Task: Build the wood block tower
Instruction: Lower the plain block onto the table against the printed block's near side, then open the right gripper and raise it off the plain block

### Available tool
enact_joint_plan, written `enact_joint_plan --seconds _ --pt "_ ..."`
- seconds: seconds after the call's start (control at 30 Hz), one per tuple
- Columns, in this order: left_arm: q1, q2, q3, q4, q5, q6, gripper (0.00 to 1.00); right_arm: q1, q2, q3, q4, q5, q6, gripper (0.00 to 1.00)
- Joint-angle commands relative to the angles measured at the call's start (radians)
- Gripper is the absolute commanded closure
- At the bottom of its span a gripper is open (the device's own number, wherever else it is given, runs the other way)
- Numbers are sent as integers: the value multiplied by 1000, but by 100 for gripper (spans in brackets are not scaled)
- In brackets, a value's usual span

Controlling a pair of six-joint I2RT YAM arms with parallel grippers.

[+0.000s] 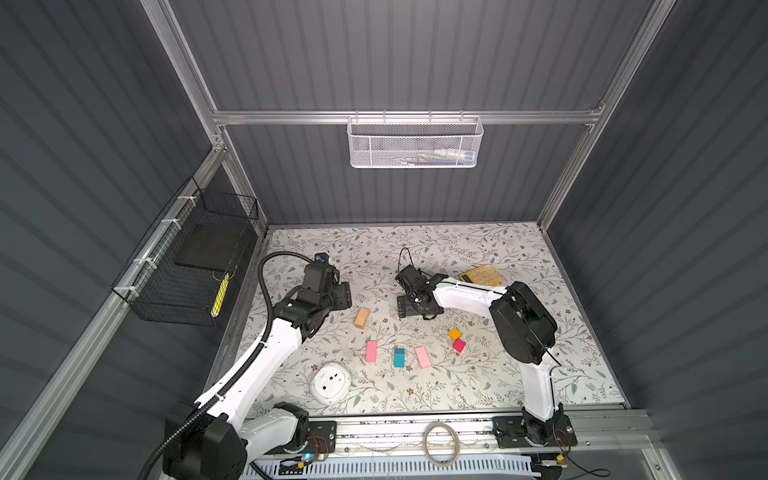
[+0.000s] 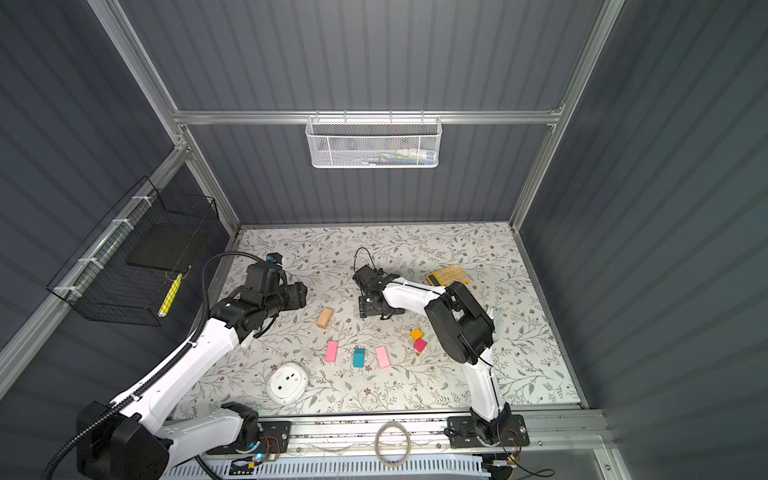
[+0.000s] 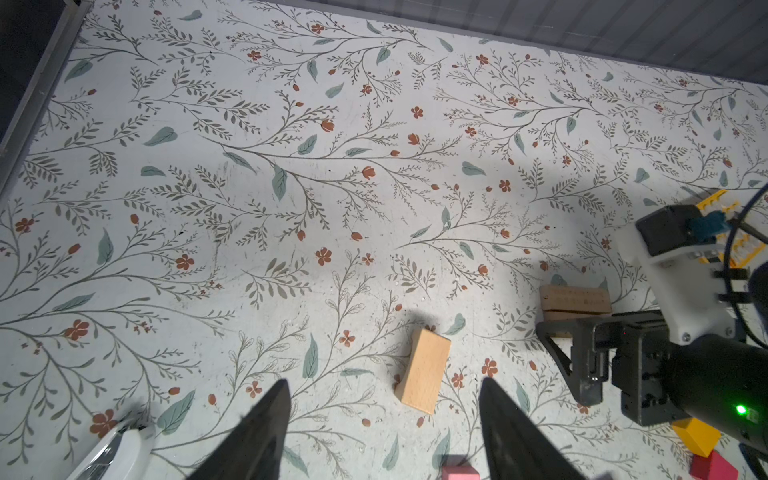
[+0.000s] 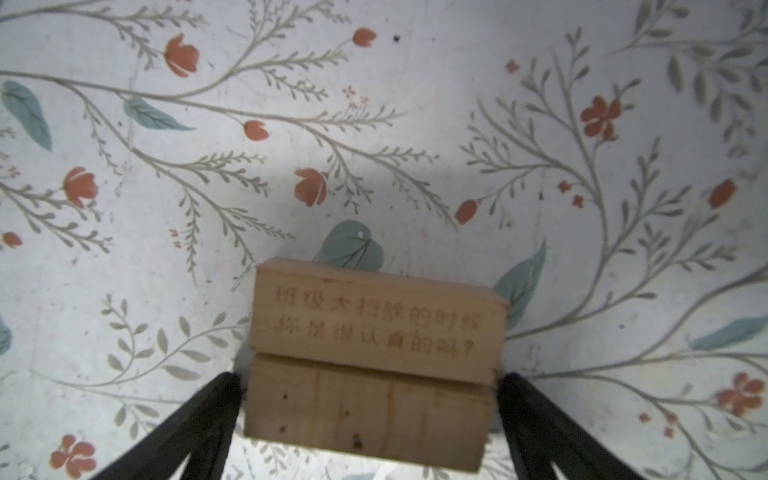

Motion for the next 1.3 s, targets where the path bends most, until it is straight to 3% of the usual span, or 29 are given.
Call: enact_joint_plan --seconds 0.0,0.63,1.27 --pt "-7 -15 19 -21 -9 16 28 -1 -4 -1 -37 0 -7 1" --pt "-7 -52 20 -50 -34 19 28 -1 -139 25 -93 -4 -20 1" --pt "-7 -76 8 -31 -15 4 28 35 -358 -116 -71 -7 51 1"
